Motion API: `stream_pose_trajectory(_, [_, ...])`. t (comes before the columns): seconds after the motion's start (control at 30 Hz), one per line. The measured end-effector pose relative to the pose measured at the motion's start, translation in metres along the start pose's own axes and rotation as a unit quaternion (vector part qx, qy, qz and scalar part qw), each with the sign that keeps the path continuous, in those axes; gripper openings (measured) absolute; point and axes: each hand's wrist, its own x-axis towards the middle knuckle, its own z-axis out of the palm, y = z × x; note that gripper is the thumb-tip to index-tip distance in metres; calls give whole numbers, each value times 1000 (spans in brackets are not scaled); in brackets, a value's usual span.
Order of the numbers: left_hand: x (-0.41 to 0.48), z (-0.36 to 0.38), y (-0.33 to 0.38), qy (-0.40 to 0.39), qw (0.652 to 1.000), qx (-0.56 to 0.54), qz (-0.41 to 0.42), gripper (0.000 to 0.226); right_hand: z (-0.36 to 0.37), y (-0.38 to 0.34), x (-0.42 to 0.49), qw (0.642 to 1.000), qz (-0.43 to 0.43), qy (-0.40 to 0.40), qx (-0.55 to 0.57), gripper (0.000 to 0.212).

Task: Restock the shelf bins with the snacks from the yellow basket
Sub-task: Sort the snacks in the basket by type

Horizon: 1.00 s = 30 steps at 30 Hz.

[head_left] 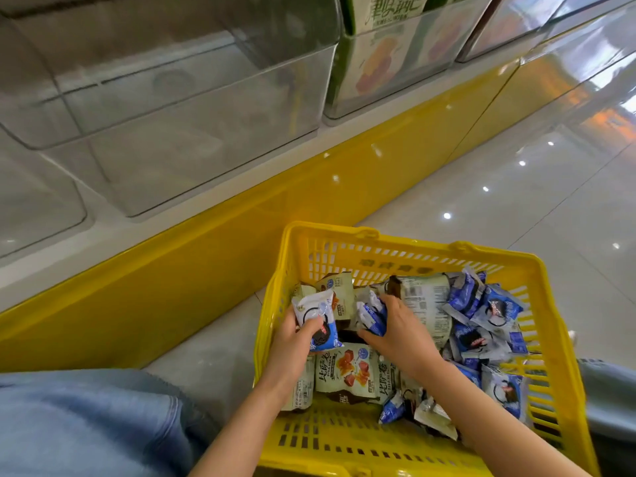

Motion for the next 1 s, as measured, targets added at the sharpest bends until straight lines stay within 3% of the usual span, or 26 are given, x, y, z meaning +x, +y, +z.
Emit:
stream_pose_trajectory(0.13, [-6,10,-3,-13,997,79,10,25,-24,6,-44,990,12,-51,133,84])
stream_pose_trajectory(0.3, [-21,39,-14,-124,974,187,9,24,-58,47,-83,988,28,-145,50,79])
stream_pose_trajectory(0.37, [-28,58,-22,-163,961,222,16,17,-69,64,-94,991,53,-119,9,75])
stream_pose_trajectory(0.47, [-38,96,-31,-179,949,257,38,9,-82,86,-104,993,115,-12,5,69])
stream_pose_trajectory(0.53, [-43,122,-35,-204,937,279,57,21,-88,99,-108,990,138,13,-12,66])
stream_pose_trajectory(0.6, [-48,142,-39,-275,895,343,70,37,-91,111,-111,985,145,-48,-85,65])
stream_pose_trajectory(0.67, [-49,149,-42,-329,837,429,86,42,-92,116,-114,967,150,-111,-172,64])
stream_pose_trajectory(0.7, [-49,147,-42,-332,824,450,94,41,-92,118,-114,964,149,-114,-188,65])
stream_pose_trajectory(0.73, [-47,144,-41,-322,825,452,105,39,-93,118,-113,967,143,-97,-185,65])
stream_pose_trajectory(0.87, [-28,113,-27,-193,885,395,153,30,-88,96,-97,995,79,40,-39,58])
stream_pose_trajectory(1.0, [11,94,-11,-43,928,347,129,37,-77,74,-62,995,48,85,27,56])
